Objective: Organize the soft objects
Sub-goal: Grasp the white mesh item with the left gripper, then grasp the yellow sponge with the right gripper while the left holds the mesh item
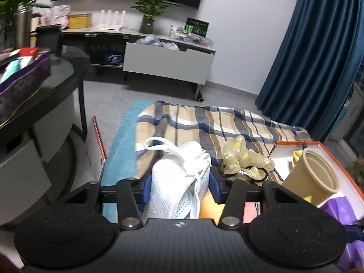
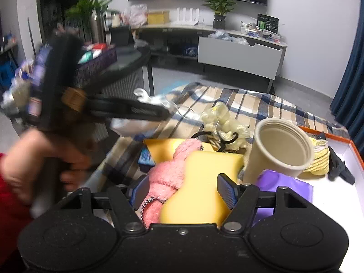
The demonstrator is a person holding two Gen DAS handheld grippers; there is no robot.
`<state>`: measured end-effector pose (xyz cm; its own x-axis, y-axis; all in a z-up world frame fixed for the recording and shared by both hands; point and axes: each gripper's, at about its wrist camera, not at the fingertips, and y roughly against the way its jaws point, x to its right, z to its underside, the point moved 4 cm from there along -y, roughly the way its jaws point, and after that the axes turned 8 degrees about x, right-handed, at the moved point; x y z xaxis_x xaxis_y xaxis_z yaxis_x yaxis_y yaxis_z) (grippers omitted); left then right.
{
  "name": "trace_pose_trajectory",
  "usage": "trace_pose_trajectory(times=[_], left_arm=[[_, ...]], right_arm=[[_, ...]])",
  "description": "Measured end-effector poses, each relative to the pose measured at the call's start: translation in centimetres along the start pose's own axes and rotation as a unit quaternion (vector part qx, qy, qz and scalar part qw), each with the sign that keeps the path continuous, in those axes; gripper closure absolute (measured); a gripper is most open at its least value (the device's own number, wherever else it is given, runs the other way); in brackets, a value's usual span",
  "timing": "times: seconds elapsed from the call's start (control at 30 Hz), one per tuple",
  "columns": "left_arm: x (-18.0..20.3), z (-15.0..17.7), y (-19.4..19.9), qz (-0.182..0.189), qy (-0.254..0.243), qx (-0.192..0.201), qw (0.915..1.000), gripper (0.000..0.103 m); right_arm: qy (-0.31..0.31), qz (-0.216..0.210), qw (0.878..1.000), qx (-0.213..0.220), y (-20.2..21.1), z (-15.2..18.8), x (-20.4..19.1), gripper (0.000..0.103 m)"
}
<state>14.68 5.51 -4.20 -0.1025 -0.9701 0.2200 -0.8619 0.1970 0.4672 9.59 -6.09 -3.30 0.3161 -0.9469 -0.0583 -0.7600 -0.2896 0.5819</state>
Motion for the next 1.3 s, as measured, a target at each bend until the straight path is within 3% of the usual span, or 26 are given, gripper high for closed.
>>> trace_pose_trajectory(times=[0.17,0.4,0.53,0.77,0.9,1.0,1.07,1.17,1.2,1.23,1.27,1.3], left_arm=[[-0.9,1.0,2.1,0.002,0.006,0.014,0.9999,0.053],[-1.2,1.0,2.0,0.020,0.026,0.025,0.9991,0.053],[-1.6,1.0,2.0,0.025,0.035,0.027,0.9987,0.053],[-1.3,0.9,2.6,0.037,0.040,0.033,0.9980,0.053],[-0.9,0.8,3.0,0.043,0.038,0.039,0.9976,0.053],[-0.8,0.9,3.3,0.045,0.039,0.042,0.9974,0.053],[-0.8,1.1,3.3,0.045,0.040,0.041,0.9974,0.053],[-0.8,1.3,3.1,0.044,0.038,0.037,0.9976,0.053],[-0.8,1.3,3.1,0.043,0.038,0.036,0.9977,0.053],[-0.8,1.4,3.0,0.044,0.037,0.034,0.9978,0.053],[-0.8,1.5,3.0,0.044,0.036,0.033,0.9978,0.053],[-0.8,1.5,2.9,0.044,0.035,0.031,0.9979,0.053]], right_arm=[[0.065,0.061,0.996,-0.027,-2.3,1.0,-2.2,0.023],[0.172,0.125,0.976,-0.051,-3.8,2.5,-3.5,0.024],[0.146,0.126,0.980,-0.047,-3.6,2.1,-2.0,0.028],[0.087,0.100,0.991,-0.012,-1.9,0.6,-0.2,0.049],[0.010,0.054,0.998,0.007,-0.8,-0.3,1.1,0.056],[-0.031,0.023,0.999,0.016,-0.3,-0.6,1.6,0.056],[-0.106,-0.028,0.994,0.025,0.2,-1.0,2.5,0.056],[-0.123,-0.053,0.990,0.039,0.5,-1.3,2.7,0.053],[-0.129,-0.055,0.990,0.028,0.2,-1.1,2.7,0.052],[-0.130,-0.050,0.990,0.014,-0.2,-0.7,2.8,0.043],[-0.123,-0.035,0.992,0.008,-0.5,-0.5,2.7,0.035],[-0.103,-0.013,0.995,0.006,-0.5,-0.3,2.3,0.034]])
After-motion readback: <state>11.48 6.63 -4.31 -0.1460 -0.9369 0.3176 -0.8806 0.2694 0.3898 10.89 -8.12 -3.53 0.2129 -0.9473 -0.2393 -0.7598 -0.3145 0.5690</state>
